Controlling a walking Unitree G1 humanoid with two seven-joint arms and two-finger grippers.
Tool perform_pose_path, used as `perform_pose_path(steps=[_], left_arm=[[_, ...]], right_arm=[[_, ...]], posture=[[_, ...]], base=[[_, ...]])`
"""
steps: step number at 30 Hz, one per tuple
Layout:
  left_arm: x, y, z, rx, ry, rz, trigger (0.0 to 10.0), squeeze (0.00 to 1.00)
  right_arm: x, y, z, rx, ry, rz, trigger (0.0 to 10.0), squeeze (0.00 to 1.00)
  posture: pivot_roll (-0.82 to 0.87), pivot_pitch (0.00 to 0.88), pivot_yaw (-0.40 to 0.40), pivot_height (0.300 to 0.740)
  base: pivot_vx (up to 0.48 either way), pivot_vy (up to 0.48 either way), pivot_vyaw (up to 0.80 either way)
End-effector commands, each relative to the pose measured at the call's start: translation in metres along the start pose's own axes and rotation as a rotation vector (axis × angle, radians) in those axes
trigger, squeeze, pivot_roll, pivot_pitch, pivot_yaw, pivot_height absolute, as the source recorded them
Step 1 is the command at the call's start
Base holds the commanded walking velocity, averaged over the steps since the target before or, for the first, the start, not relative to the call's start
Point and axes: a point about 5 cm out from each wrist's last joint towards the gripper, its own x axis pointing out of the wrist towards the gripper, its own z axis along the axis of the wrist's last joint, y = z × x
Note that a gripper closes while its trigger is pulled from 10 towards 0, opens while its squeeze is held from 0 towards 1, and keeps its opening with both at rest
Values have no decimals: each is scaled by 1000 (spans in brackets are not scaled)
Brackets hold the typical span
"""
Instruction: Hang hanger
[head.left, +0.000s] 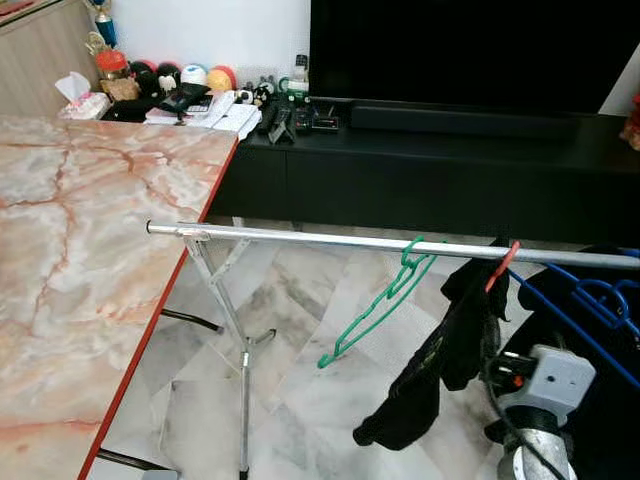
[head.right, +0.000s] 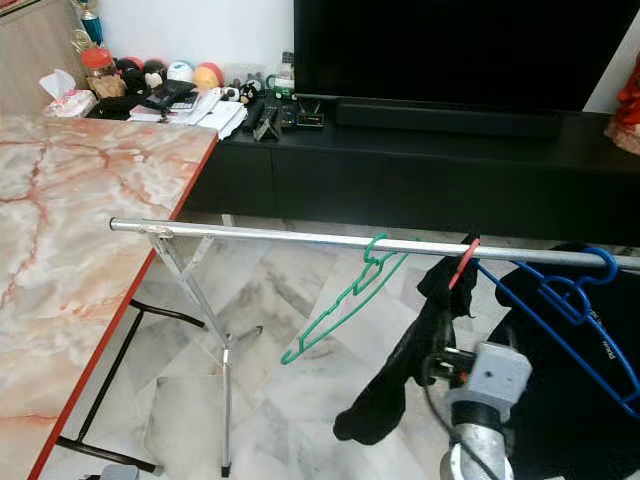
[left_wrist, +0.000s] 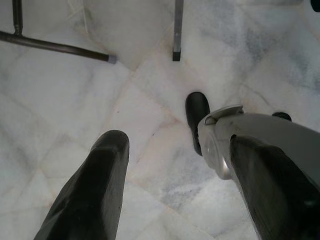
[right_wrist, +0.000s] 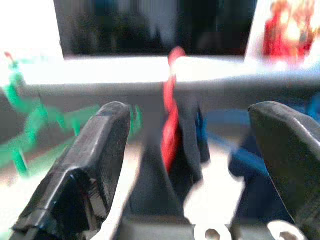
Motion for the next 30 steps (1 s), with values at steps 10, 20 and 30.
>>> perform_pose_path(steps=[10, 20, 30], left_arm=[[-1, -2, -8, 1, 21, -6, 10000, 0], [-1, -4, -8, -2, 20, -11, 10000, 0], [-1, -4, -9, -2, 23, -11, 10000, 0]], right_arm=[[8, 15, 22, 14, -77, 49, 10000, 0], [11, 24, 29, 45, -85, 63, 10000, 0], [11, 24, 30, 60, -91, 60, 10000, 0]], posture=[[-39, 112, -24, 740], [-37, 111, -31, 740], [-39, 112, -30, 740]], base=[[0, 0, 0], [248, 0, 0], [293, 0, 0]])
